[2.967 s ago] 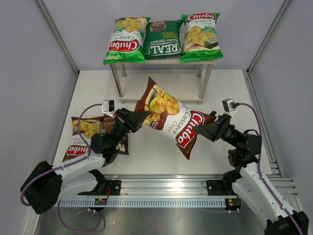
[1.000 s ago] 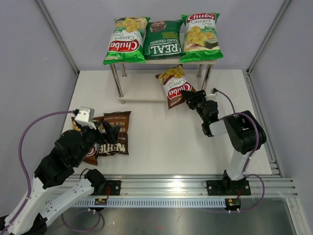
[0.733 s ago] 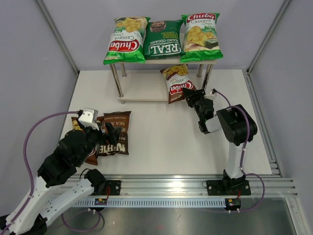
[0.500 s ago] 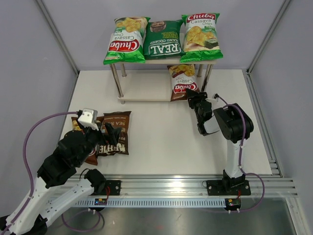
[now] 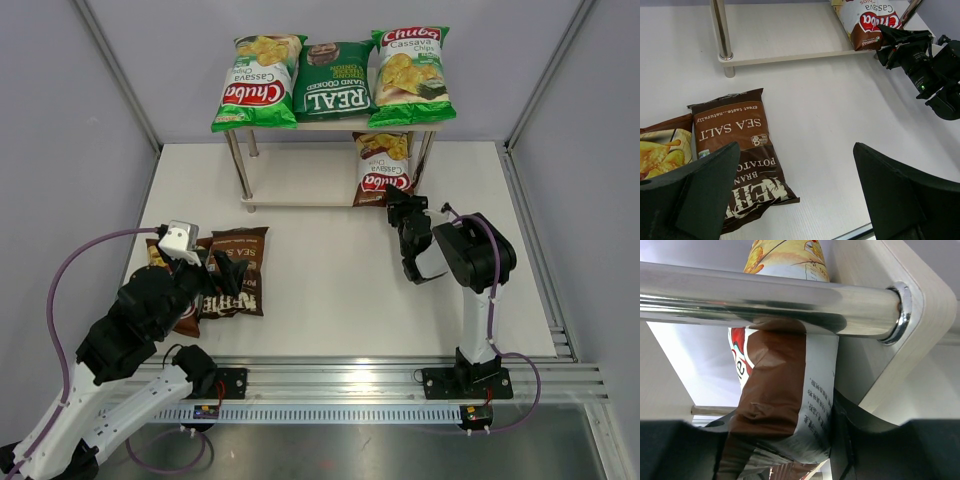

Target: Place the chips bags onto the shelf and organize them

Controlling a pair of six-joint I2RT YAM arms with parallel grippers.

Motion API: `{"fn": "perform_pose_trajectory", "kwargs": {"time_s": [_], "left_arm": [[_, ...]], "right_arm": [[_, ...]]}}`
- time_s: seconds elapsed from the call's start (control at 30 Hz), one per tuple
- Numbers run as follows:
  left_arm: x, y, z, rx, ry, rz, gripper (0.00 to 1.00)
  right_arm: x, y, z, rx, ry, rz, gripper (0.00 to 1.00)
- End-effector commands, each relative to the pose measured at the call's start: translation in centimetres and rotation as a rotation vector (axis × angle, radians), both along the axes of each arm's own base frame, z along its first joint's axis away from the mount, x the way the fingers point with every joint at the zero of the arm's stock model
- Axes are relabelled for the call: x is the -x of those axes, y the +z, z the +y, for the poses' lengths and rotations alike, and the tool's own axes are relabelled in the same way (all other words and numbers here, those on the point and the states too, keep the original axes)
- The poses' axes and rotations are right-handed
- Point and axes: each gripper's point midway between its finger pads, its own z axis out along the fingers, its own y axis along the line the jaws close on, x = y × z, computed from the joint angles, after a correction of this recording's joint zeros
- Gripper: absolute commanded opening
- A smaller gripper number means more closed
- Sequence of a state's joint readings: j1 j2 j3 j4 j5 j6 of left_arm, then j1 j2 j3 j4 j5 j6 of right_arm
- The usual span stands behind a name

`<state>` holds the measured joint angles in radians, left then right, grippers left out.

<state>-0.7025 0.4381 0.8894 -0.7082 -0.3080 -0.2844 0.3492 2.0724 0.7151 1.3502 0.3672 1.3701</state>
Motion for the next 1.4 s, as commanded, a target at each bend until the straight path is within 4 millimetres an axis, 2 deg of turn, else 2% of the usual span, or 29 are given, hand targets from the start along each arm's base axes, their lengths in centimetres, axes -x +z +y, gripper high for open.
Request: {"fn": "perform_pose_trajectory", "kwargs": {"time_s": [0.0, 0.1, 0.27, 0.37, 0.6, 0.7, 0.73, 0.97, 1.03, 1.1, 1.2, 1.27, 1.37], "left_arm": [[0.0, 0.9, -0.4, 0.022, -0.026, -0.044, 0.99], [-0.1, 1.0, -0.5, 0.022, -0.028, -0.045, 0.99], [0.0, 1.0, -0.4, 0.023, -0.029, -0.046, 0.99], [0.0, 1.1, -0.4, 0.025, -0.026, -0.047, 0.99], [-0.2, 0.9, -0.4, 0.02, -0.021, -0.039, 0.99], [-0.2, 0.9, -0.2, 0.022, -0.012, -0.038, 0.99], [-0.4, 0.8, -0.1, 0.018, 0.001, -0.035, 0.99], [-0.7, 0.5, 0.3, 0.011, 0.026, -0.02, 0.99], [-0.8, 0.4, 0.2, 0.01, 0.027, -0.016, 0.99], [-0.8, 0.5, 0.3, 0.011, 0.031, -0.017, 0.99], [-0.8, 0.4, 0.4, 0.012, 0.033, -0.017, 0.99], [-0.8, 0.5, 0.4, 0.014, 0.035, -0.017, 0.99], [-0.9, 0.5, 0.5, 0.015, 0.038, -0.02, 0.99]], "right_arm": [[0.5, 5.6, -2.5, -0.069, -0.112, -0.195, 0.38], [0.7, 5.7, -2.3, -0.064, -0.101, -0.195, 0.51], [1.0, 5.9, -1.9, -0.055, -0.073, -0.196, 0.59], [1.3, 6.6, -1.8, -0.053, -0.059, -0.194, 0.72], [2.0, 7.5, -1.8, -0.042, -0.043, -0.192, 0.83], [2.5, 7.0, -1.6, -0.054, -0.027, -0.158, 0.98], [2.6, 6.8, -1.7, -0.055, -0.028, -0.149, 0.99], [3.8, 6.7, -2.3, -0.075, -0.037, -0.123, 0.99], [3.8, 6.0, -2.0, -0.071, -0.021, -0.086, 1.0], [3.7, 6.3, -1.6, -0.07, -0.004, -0.085, 0.98], [3.5, 6.8, -1.5, -0.113, 0.001, -0.112, 0.92], [3.2, 6.6, -1.5, -0.162, -0.006, -0.105, 0.81], [2.6, 6.1, -1.5, -0.208, -0.026, -0.076, 0.72]]}}
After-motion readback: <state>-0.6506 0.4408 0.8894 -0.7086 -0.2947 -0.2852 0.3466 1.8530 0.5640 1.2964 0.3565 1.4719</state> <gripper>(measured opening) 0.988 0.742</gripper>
